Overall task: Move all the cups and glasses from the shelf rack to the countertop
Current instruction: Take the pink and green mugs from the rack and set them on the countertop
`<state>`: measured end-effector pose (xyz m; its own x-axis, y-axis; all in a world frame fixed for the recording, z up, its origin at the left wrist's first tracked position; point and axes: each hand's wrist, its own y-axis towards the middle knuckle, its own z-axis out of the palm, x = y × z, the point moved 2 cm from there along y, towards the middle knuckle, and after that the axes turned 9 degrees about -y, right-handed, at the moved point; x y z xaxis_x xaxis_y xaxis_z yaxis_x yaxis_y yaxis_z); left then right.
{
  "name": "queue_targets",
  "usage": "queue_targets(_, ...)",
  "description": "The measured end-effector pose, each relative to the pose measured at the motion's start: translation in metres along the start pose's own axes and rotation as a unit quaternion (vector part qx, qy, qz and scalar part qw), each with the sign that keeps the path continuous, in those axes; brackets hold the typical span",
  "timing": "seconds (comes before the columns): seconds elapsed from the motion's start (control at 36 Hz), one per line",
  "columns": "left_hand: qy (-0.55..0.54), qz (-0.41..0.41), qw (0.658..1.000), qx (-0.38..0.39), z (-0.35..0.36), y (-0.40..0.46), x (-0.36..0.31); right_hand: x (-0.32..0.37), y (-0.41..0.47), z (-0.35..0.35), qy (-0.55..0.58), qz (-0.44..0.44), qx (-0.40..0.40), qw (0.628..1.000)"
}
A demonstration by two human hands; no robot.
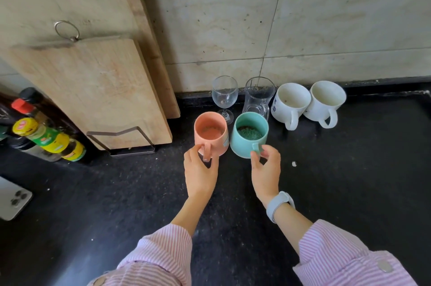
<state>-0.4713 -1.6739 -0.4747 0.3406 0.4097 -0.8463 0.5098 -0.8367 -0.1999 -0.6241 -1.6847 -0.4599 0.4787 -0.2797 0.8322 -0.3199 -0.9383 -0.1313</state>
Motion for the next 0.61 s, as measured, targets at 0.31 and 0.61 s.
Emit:
queue_targets(0.31, 0.359, 0.089, 0.929, 0.021, -0.042, -0.061, 0.047, -0.023, -0.063, -0.002, -0.332, -0.118, 0.115, 0.929)
queue_targets(0.61, 0.338, 0.013, 0.938, -0.071, -0.151, -0.157, 0.092, 0.010, -0.168, 0.031, -0.351, -0.404, 0.320, 0.782)
